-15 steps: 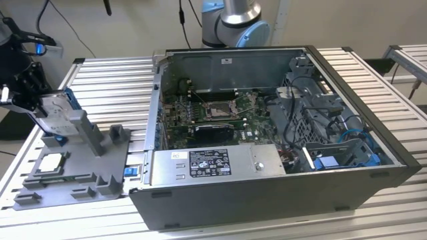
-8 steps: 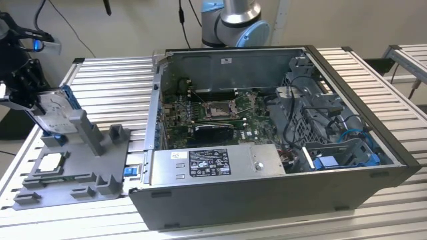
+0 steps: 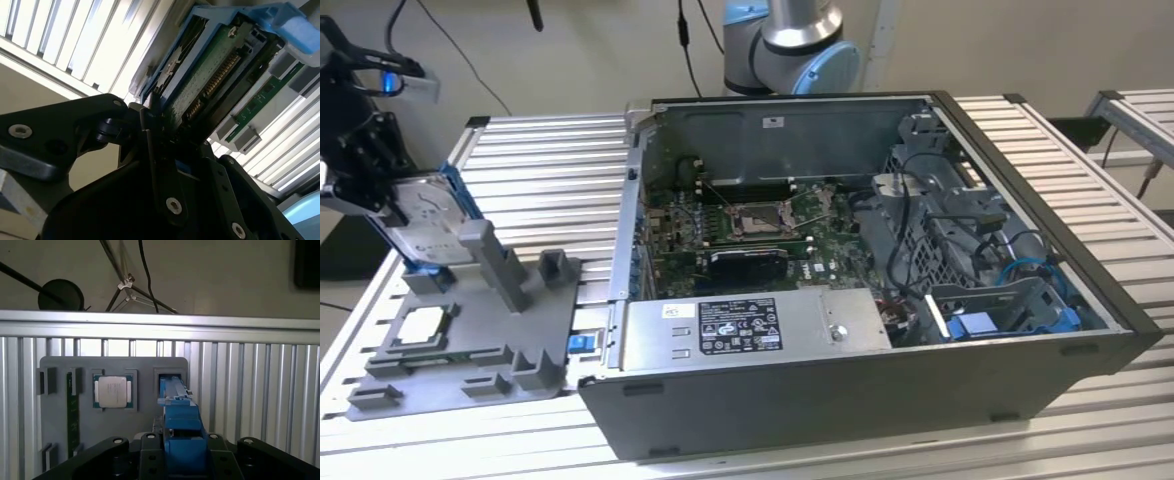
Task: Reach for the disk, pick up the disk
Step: 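Pick up the disk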
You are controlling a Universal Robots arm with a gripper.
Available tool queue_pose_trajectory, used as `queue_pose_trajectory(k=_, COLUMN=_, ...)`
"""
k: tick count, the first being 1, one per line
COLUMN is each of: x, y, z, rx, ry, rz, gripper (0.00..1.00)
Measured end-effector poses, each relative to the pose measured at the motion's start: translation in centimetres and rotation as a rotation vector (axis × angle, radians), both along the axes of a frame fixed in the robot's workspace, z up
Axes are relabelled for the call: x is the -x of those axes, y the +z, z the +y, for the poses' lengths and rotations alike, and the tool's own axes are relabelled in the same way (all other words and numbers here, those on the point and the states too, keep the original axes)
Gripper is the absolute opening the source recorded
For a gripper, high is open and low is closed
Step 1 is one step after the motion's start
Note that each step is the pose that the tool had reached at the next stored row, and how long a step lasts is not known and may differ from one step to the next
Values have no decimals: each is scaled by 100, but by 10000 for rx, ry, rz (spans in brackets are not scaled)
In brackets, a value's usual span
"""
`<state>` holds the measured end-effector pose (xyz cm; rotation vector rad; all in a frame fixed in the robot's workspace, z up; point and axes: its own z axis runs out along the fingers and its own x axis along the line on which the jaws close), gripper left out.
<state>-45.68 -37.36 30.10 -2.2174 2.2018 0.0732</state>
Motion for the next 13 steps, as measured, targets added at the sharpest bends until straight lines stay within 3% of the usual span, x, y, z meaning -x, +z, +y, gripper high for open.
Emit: queue_pose_trajectory(k=13, x=0, y=122, z=0, rx=0, ry=0, rz=-1, gripper=0)
